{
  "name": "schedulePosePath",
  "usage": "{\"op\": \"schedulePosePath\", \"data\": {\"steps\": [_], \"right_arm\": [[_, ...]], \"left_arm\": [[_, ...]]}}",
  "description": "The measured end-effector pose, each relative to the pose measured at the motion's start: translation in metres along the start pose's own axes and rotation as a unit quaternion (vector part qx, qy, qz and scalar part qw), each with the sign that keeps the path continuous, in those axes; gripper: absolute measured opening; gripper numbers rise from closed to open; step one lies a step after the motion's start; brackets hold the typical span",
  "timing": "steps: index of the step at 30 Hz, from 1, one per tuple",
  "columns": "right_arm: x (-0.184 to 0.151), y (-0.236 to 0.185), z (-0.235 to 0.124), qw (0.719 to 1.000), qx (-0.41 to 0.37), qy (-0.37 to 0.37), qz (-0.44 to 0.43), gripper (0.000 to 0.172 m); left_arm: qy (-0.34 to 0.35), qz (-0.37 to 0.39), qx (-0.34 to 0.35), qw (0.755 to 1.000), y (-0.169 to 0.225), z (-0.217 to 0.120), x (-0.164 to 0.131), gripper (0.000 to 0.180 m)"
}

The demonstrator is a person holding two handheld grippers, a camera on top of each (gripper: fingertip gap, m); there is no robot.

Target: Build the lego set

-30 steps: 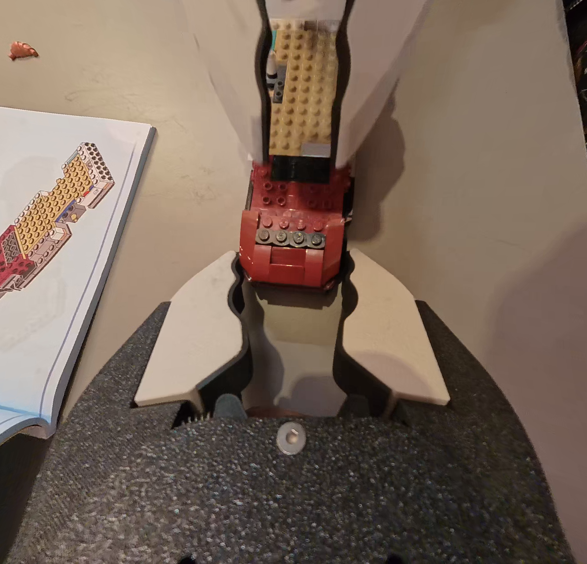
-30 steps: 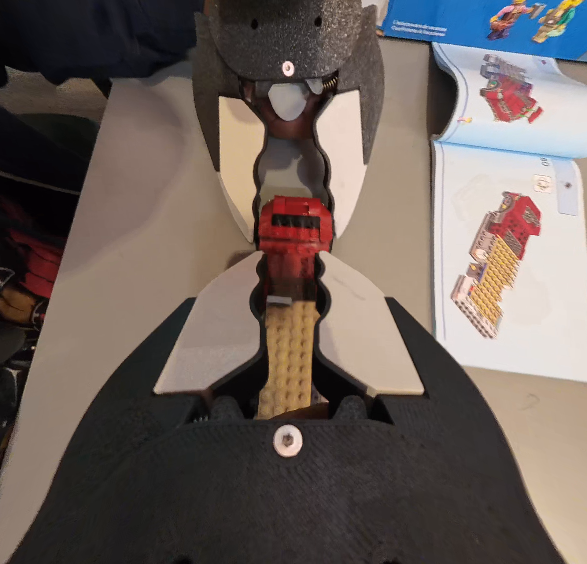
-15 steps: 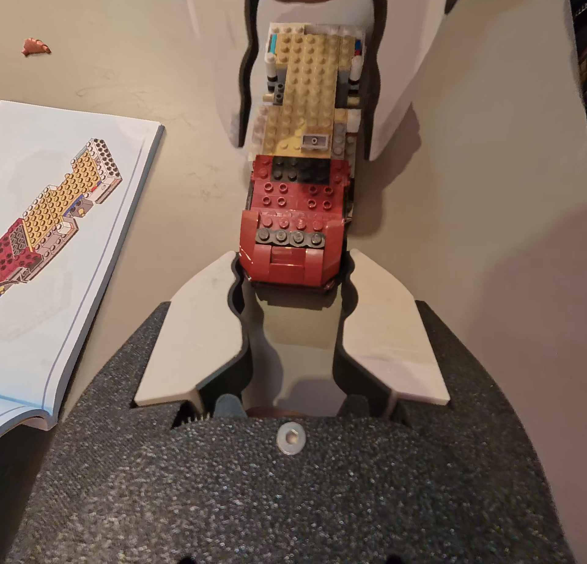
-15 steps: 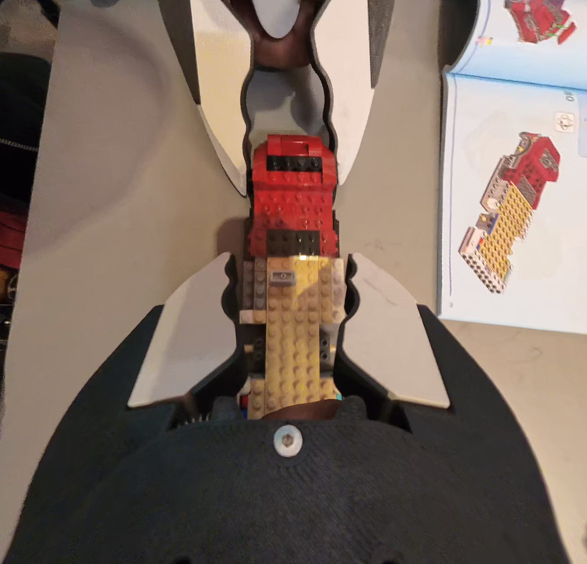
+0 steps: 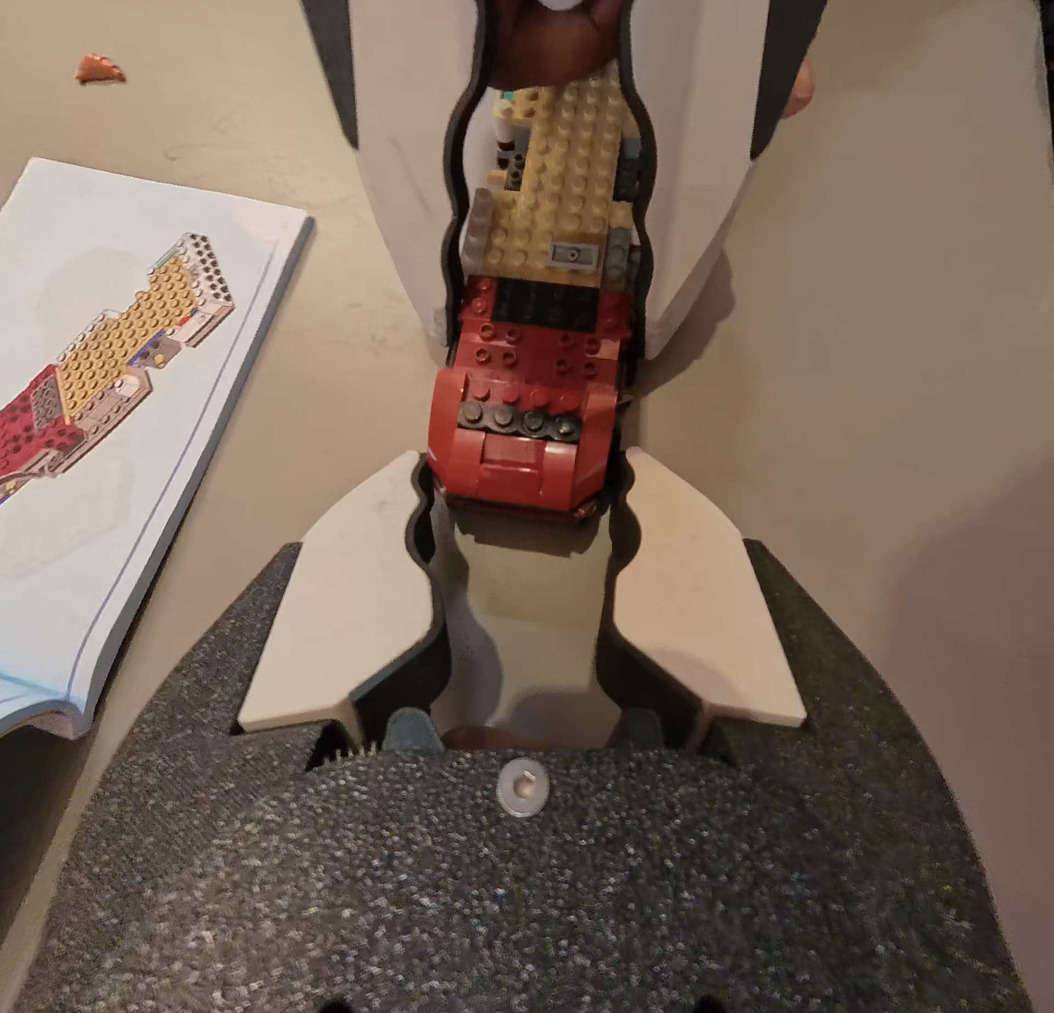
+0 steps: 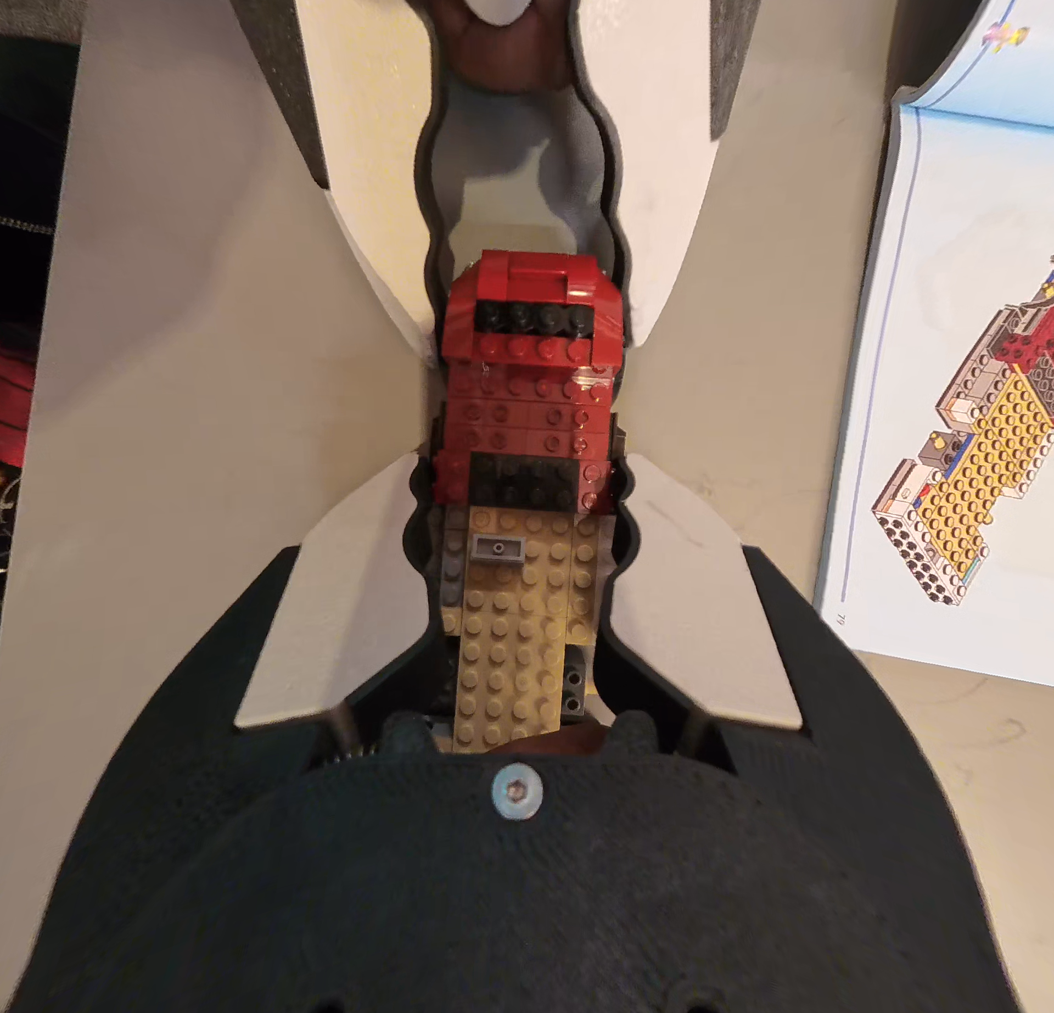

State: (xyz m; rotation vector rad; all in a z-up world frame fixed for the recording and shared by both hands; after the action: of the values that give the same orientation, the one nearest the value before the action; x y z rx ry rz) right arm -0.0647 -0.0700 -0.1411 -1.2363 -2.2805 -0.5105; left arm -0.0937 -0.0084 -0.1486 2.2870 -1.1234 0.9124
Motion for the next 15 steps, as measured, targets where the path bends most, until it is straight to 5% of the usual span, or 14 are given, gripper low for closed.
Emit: {"op": "schedulePosePath", "data": {"steps": [7,11,15], "right_arm": [[0.002,0.007,-0.012,1.000,-0.020,0.016,-0.012,0.061],[0.004,0.006,-0.014,0.999,-0.023,0.025,-0.027,0.061],[0.005,0.003,-0.014,0.998,-0.022,0.029,-0.041,0.061]], "left_arm": [[0.087,-0.215,-0.004,0.973,-0.009,-0.020,0.005,0.068],[0.189,-0.394,-0.079,0.896,-0.008,-0.035,0.009,0.069],[0.231,-0.495,-0.138,0.826,0.000,-0.037,0.015,0.067]]}}
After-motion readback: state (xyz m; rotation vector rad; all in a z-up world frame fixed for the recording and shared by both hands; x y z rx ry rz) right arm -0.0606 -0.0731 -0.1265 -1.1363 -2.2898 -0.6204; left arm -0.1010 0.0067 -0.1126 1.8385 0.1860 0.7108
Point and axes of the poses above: each gripper's, where its closed fingertips meet, z out along the fingers, x out of its top, y = z × x across the jaws, the point moved 3 cm from there along -z, back along the fingers, and after that the axes turned 10 degrees about -z, right-handed, at the moved point
